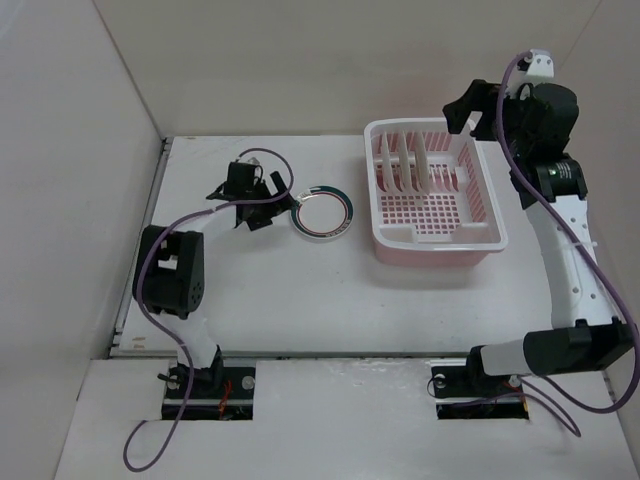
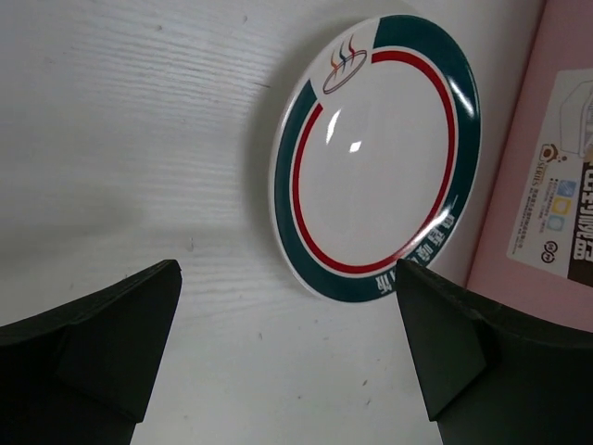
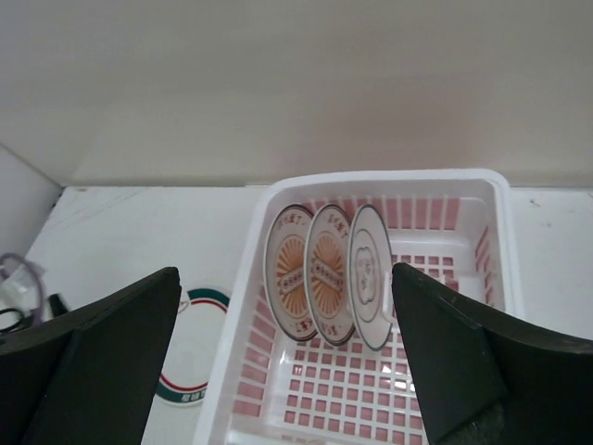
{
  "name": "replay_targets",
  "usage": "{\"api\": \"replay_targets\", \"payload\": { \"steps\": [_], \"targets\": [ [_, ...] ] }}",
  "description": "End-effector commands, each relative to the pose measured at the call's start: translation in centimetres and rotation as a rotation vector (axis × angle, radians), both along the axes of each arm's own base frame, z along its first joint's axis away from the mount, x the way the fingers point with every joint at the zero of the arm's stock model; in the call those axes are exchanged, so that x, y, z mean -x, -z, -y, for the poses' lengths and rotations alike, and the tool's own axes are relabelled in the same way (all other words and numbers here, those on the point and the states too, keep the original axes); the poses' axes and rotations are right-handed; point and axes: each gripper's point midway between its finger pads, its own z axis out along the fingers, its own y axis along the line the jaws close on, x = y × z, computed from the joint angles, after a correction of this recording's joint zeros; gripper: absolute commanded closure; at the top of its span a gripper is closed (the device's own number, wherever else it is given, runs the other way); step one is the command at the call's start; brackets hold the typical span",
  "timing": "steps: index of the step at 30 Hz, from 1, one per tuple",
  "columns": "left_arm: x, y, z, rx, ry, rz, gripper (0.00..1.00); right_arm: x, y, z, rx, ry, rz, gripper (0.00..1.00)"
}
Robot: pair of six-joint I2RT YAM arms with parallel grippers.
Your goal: Load the plates into the dish rack
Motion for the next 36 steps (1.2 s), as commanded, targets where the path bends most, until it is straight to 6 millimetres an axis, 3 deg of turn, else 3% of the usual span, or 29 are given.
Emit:
{"api": "replay_targets", "payload": {
  "steps": [1,3,7,8,11,12,17,21,25,26,30,33,35,36],
  "targets": [
    [-1.6,0.5,1.6,0.134,0.052,0.039,0.00,1.2,-2.2,-2.8,-0.020,-0.136,0.060,0.00],
    [-1.7,1.6,2.0,0.152,0.056,0.017,0.00,2.5,-4.1,-2.8,-0.009,-0.146,0.109,0.00],
    [-2.1,3.5,2.9,0.199,0.078,-0.011,0.00,3.4,-5.1,-3.3,-0.010,-0.180,0.140,0.00],
    [-1.9,4.7,3.0,0.207,0.075,-0.048,0.00,3.6,-5.5,-3.5,-0.011,-0.192,0.149,0.00],
    [-2.5,5.0,3.7,0.240,0.086,-0.049,0.03,3.8,-6.0,-3.5,-0.010,-0.192,0.160,0.00],
    [-2.3,6.0,3.6,0.237,0.083,-0.070,0.05,3.8,-6.0,-3.5,-0.010,-0.192,0.160,0.00],
    [-2.1,7.1,4.0,0.266,0.084,-0.103,0.23,3.6,-6.6,-3.8,-0.011,-0.211,0.171,0.00],
    [-2.5,7.9,3.8,0.249,0.067,-0.109,0.30,3.6,-7.1,-4.1,-0.011,-0.229,0.181,0.00],
    [-2.6,8.7,3.7,0.243,0.050,-0.138,0.53,3.3,-7.1,-4.5,-0.020,-0.249,0.177,0.00],
    [-2.3,9.4,3.6,0.240,0.047,-0.159,0.66,3.0,-7.2,-4.5,-0.020,-0.249,0.177,0.00],
    [-3.0,9.3,3.5,0.230,0.026,-0.159,1.00,2.6,-6.8,-5.1,-0.038,-0.276,0.158,0.00],
    [-2.8,9.7,2.7,0.186,-0.003,-0.183,1.00,1.8,-5.6,-7.2,0.000,-0.340,0.155,0.00],
    [-3.6,8.6,1.7,0.125,-0.044,-0.162,1.00,1.1,-2.8,-9.0,0.163,-0.364,0.113,0.00],
    [-2.8,7.9,0.9,0.087,-0.061,-0.186,1.00,1.4,-1.7,-11.3,0.234,-0.354,0.097,0.00]
  ]
}}
